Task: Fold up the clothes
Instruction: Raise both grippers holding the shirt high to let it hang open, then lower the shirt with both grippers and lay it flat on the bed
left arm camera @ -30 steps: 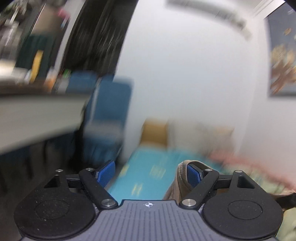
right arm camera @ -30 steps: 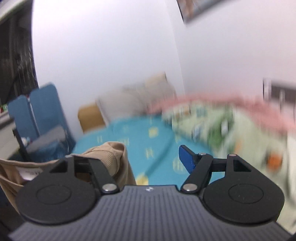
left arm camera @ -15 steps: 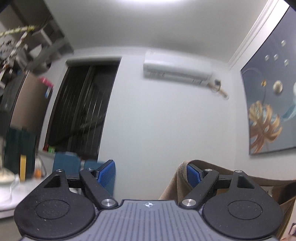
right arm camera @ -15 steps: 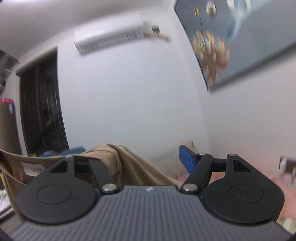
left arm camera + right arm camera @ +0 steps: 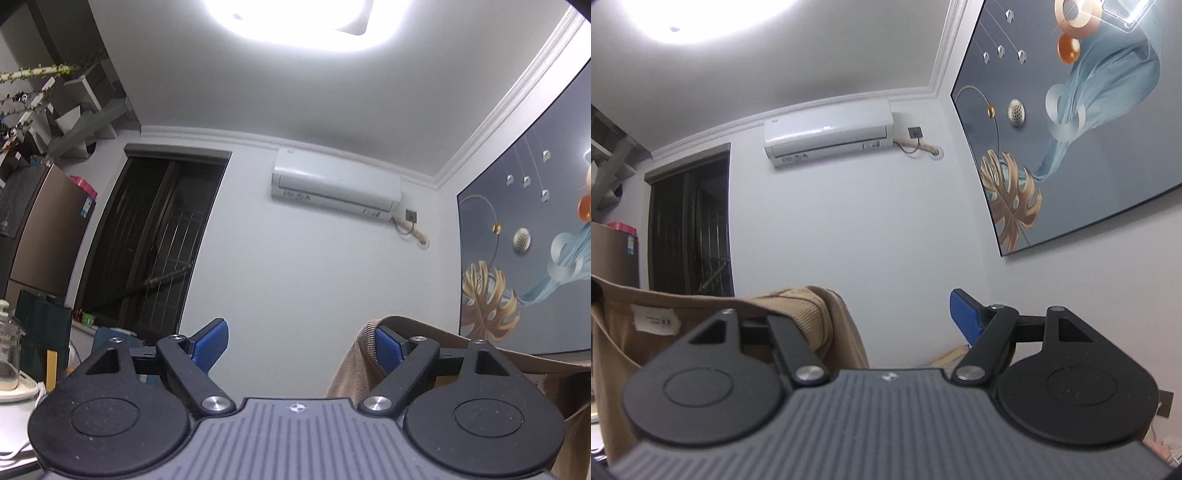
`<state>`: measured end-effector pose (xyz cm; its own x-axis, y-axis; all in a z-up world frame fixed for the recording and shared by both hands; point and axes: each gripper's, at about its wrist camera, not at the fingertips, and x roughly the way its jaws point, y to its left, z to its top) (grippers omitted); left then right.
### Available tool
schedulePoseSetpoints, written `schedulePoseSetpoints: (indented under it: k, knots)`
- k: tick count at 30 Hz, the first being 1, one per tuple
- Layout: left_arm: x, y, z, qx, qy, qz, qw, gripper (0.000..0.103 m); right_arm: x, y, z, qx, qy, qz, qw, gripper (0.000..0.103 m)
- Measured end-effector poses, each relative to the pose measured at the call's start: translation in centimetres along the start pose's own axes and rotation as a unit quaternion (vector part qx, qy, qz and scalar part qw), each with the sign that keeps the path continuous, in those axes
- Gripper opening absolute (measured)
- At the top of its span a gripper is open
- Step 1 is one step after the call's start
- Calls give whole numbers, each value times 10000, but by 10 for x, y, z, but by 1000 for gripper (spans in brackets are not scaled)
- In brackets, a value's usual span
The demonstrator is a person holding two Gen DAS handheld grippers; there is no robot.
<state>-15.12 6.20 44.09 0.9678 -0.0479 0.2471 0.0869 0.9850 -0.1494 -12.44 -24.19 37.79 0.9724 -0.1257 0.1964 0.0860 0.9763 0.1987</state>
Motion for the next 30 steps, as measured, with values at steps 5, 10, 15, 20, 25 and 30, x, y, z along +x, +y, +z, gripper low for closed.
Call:
schedulePoseSetpoints:
  k: [5,10,15,20,25,30]
  knots:
    - [50,11,-57,136,542,144,9983,85,40,-2,-45,-93,550,-130,9984,73]
    - [129,29,-135,137,1092,227,9937,85,112,-5,-110,-81,1146,-302,9929,73]
    - [224,40,-217,237,1398,486,9887,85,216,-16,-188,105,1668,-398,9851,73]
    - [326,38,-303,542,1458,754,9849,88,318,-32,-263,-26,1830,-504,9818,72]
    - [428,47,-420,679,1879,781,9767,92,423,-53,-359,-251,2119,-710,9744,72]
    - [514,65,-578,852,3111,564,9449,92,517,-82,-492,-497,3066,-845,9468,71]
